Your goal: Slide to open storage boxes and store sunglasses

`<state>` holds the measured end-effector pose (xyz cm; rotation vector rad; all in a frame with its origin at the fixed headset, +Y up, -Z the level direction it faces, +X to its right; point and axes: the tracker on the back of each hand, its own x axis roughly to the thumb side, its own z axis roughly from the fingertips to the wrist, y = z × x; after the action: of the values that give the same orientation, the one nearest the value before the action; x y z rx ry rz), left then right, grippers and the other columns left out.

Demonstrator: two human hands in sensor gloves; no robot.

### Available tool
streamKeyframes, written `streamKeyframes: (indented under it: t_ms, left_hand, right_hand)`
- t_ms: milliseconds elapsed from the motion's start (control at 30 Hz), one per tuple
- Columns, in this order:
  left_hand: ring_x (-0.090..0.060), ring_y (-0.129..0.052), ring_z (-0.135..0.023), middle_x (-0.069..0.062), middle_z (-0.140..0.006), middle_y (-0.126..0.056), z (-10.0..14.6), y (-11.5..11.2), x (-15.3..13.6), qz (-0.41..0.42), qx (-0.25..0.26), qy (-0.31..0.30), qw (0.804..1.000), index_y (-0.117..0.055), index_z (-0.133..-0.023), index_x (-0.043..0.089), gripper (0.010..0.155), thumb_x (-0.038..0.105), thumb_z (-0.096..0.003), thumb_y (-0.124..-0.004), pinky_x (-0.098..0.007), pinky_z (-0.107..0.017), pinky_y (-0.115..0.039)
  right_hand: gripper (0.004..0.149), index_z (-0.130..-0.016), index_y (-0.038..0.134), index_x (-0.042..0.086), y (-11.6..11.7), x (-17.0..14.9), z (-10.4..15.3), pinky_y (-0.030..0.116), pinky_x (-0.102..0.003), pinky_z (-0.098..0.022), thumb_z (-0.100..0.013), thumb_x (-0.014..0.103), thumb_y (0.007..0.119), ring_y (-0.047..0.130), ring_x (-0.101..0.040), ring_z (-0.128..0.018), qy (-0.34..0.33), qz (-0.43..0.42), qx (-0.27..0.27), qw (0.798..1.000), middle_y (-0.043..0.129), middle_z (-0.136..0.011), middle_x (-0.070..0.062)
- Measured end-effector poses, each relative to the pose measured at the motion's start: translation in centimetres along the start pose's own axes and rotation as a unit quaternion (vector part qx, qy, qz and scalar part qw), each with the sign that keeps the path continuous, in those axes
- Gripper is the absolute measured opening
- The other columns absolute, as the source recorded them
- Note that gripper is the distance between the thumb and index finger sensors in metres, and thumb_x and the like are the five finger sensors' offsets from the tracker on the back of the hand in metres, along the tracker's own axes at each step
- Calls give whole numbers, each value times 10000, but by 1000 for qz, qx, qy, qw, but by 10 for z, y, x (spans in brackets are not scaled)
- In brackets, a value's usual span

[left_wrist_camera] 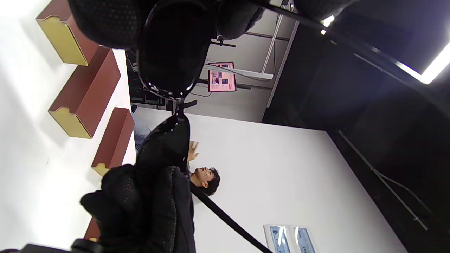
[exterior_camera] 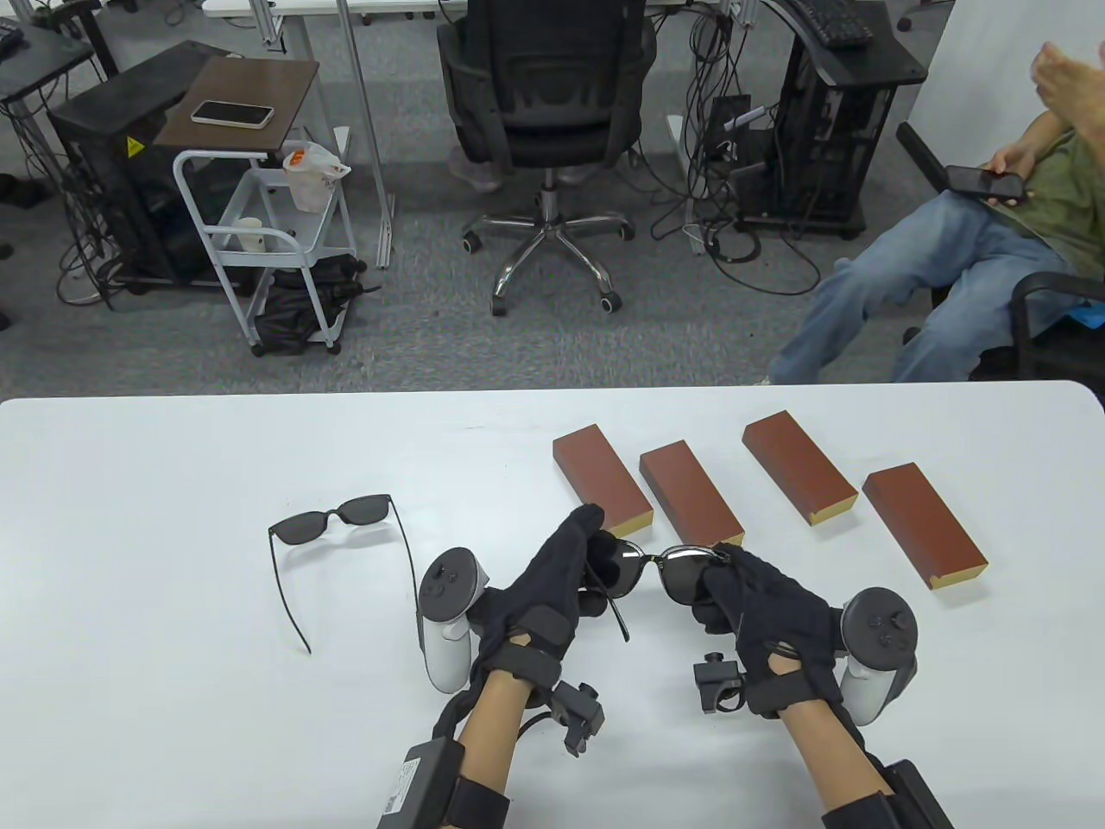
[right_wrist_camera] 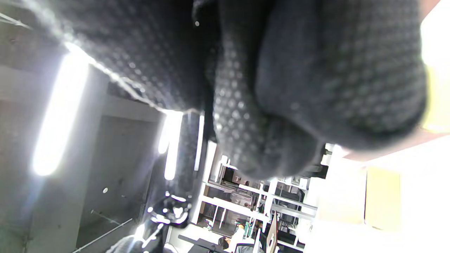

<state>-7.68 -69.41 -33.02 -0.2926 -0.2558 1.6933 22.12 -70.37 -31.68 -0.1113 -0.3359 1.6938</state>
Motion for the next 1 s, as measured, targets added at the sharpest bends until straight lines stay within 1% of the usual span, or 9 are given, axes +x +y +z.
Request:
streamKeyframes:
  t_ms: [133, 267, 400, 467, 600, 700, 767, 867, 1000]
  left_hand:
    - [-368, -725, -954, -110, -1178, -564, 2, -2, -7, 18, 8, -1, 1000, -403, -1187, 306, 675, 597, -583, -482, -549, -637, -688]
    - [-348, -762, -918, -131, -1153, -577, 9, -2, -12, 7, 24, 7, 1000, -390, -1182, 270, 676, 578, -585, -463, -521, -613, -715]
    - [-344, -767, -898, -147, -1140, -577, 13, -2, -14, 19, 33, 5, 999, -373, -1181, 254, 674, 563, -586, -453, -511, -605, -718]
    - [-338, -775, -888, -148, -1133, -587, 15, -2, -14, 21, 41, 3, 999, -372, -1180, 249, 673, 556, -587, -455, -507, -601, -723]
    - [-322, -791, -874, -143, -1123, -599, 16, -3, -14, 18, 46, 3, 999, -363, -1178, 240, 671, 551, -591, -454, -493, -595, -735]
    - [-318, -810, -858, -141, -1112, -623, 16, -1, -15, 19, 55, 5, 998, -380, -1174, 228, 667, 545, -592, -458, -488, -586, -747]
    - [-317, -817, -851, -141, -1107, -634, 16, 0, -16, 23, 61, 8, 998, -384, -1172, 217, 664, 534, -593, -459, -488, -582, -750]
    - [-314, -838, -824, -148, -1088, -662, 16, 3, -16, 22, 75, 13, 997, -402, -1167, 195, 662, 523, -597, -474, -483, -566, -762]
    - [-291, -875, -792, -136, -1064, -700, 17, 3, -17, 21, 86, 23, 996, -436, -1156, 180, 640, 501, -611, -535, -467, -541, -788]
  right_hand:
    - [439, -686, 881, 93, 2, -5, 1, 989, -298, -95, -313, 312, 957, 1121, -228, -203, 24, -16, 2, 1000, 1057, -425, -117]
    - [457, -715, 854, 92, 5, -8, 3, 986, -298, -84, -323, 308, 947, 1118, -225, -190, 41, -34, -4, 999, 1054, -415, -109]
    - [523, -803, 764, 160, 9, -10, 5, 984, -289, -82, -333, 311, 936, 1118, -214, -184, 33, -42, 2, 999, 1053, -414, -94]
    - [505, -809, 758, 210, 10, -10, 6, 981, -289, -82, -343, 308, 925, 1114, -214, -184, 25, -48, 7, 999, 1052, -415, -94]
    - [433, -774, 812, 242, 11, -8, 7, 977, -289, -81, -355, 301, 906, 1110, -212, -182, 5, -48, 8, 999, 1049, -411, -99]
    - [427, -769, 819, 228, 11, -7, 6, 976, -291, -92, -357, 303, 903, 1109, -213, -195, -15, -46, 21, 999, 1045, -422, -99]
    - [447, -780, 805, 208, 11, -8, 3, 979, -295, -113, -356, 310, 903, 1109, -219, -220, -33, -46, 44, 997, 1041, -443, -102]
    - [512, -807, 773, 189, 12, -7, 1, 982, -316, -177, -340, 336, 920, 1109, -252, -301, -55, -50, 88, 993, 1032, -513, -114]
    - [635, -841, 730, 175, 13, -5, 0, 981, -342, -258, -291, 382, 971, 1096, -294, -402, -74, -66, 120, 988, 1001, -611, -142]
